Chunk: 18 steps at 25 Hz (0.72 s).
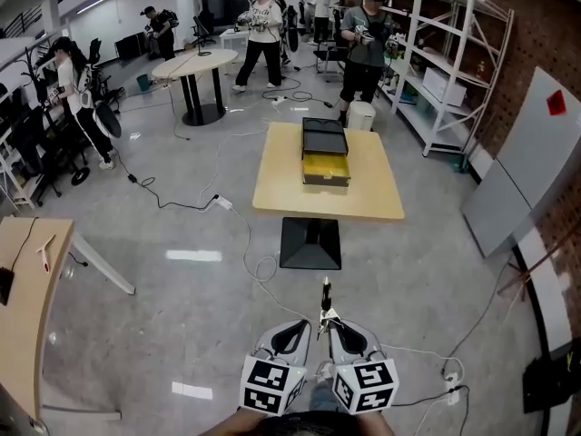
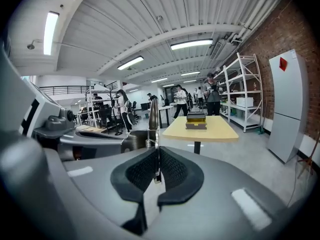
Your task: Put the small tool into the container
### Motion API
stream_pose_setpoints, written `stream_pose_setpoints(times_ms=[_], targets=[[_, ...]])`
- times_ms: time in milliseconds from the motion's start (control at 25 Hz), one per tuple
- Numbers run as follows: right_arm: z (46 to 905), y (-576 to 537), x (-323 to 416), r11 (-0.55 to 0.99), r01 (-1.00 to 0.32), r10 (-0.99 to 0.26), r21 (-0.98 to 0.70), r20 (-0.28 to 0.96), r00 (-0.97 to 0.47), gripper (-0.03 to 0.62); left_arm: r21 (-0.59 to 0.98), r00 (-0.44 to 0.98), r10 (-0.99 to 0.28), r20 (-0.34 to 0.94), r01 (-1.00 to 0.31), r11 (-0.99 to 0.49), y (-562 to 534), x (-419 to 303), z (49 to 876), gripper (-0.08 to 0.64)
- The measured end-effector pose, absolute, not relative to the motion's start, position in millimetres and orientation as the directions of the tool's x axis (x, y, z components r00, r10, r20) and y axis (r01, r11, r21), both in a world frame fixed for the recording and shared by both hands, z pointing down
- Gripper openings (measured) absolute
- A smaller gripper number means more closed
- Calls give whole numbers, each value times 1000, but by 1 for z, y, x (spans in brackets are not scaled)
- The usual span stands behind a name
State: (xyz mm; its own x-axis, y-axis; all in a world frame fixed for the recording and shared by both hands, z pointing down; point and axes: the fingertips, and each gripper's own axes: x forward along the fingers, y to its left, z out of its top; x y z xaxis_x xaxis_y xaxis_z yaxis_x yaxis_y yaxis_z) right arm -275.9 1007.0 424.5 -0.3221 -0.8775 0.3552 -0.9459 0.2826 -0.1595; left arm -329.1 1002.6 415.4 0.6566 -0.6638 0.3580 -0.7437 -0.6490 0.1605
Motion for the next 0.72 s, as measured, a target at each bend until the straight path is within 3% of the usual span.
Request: stream_pose_setpoints(times_ms=[480, 720], targets=[[441, 745, -42, 338, -923, -850, -184, 362, -384, 8, 154, 593, -694, 408, -794, -588, 739, -99, 432, 15], [446, 665, 56, 368, -908, -834, -201, 361, -417, 8, 136, 566, -704, 428, -811, -570, 658, 0, 435, 15]])
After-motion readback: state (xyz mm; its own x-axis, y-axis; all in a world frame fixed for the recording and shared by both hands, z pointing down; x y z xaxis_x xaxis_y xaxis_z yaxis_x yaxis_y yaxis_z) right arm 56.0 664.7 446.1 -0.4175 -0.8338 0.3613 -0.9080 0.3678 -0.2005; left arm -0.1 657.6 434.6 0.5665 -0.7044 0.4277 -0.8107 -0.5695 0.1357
